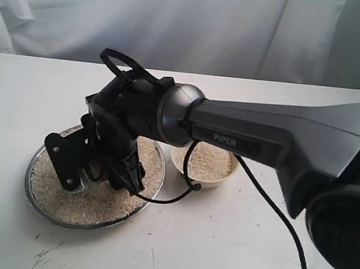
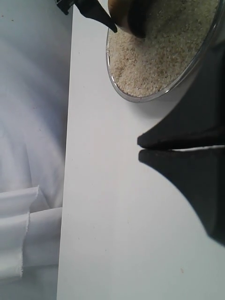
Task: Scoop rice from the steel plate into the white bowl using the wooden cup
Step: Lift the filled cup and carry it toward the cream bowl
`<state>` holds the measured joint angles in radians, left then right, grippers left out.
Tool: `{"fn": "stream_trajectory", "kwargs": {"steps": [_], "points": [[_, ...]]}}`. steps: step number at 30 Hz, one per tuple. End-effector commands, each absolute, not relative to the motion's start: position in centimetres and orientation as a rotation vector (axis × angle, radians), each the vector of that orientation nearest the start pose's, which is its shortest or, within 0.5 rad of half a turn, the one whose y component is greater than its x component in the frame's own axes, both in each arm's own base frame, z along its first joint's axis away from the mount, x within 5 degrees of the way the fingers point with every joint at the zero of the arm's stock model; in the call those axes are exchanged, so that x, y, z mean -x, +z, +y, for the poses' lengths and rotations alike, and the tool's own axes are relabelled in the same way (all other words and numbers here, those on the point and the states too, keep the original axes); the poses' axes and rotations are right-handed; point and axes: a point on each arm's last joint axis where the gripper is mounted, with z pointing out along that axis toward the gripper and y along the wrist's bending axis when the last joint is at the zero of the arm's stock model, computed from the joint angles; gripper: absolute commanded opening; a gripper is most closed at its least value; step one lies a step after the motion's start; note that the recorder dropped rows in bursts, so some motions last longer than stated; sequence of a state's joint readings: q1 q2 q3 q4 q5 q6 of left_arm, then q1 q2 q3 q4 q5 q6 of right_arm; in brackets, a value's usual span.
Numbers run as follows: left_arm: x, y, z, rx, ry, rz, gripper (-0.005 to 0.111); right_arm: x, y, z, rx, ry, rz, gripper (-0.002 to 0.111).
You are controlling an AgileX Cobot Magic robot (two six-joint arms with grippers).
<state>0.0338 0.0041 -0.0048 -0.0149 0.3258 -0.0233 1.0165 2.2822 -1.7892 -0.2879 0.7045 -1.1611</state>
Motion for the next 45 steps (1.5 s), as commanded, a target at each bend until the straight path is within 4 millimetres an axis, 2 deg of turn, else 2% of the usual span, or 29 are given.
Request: {"fn": "stream_trajectory", "kwargs": {"steps": [1, 7, 11, 21, 27, 34, 39, 45], "points": [[-5.4, 18.4, 0.1, 0.064, -0.007, 1.801, 0.000, -28.2, 15.9, 40.9, 2.419, -0.262, 1.128, 0.000], [-5.4, 18.4, 0.1, 0.064, -0.007, 1.801, 0.000, -29.1, 15.8, 40.2, 2.364, -0.174, 1.241, 0.000], [-5.4, 18.4, 0.1, 0.064, -0.007, 1.801, 0.000, -29.3, 16.5, 40.0, 2.273, -0.017, 1.359, 0.000], [-5.4, 18.4, 0.1, 0.064, -0.007, 1.801, 0.000, -29.9, 18.4, 39.4, 2.140, 0.145, 1.465, 0.000], [-5.4, 18.4, 0.1, 0.064, -0.007, 1.801, 0.000, -30.8, 20.0, 38.4, 2.027, 0.171, 1.566, 0.000], [-5.4, 18.4, 0.1, 0.064, -0.007, 1.801, 0.000, -32.2, 23.1, 36.5, 1.908, 0.164, 1.616, 0.000], [-5.4, 18.4, 0.1, 0.064, -0.007, 1.801, 0.000, -32.9, 24.2, 34.6, 1.928, 0.138, 1.655, 0.000], [-5.4, 18.4, 0.1, 0.064, -0.007, 1.801, 0.000, -34.0, 25.2, 32.0, 1.958, -0.009, 1.716, 0.000]]}}
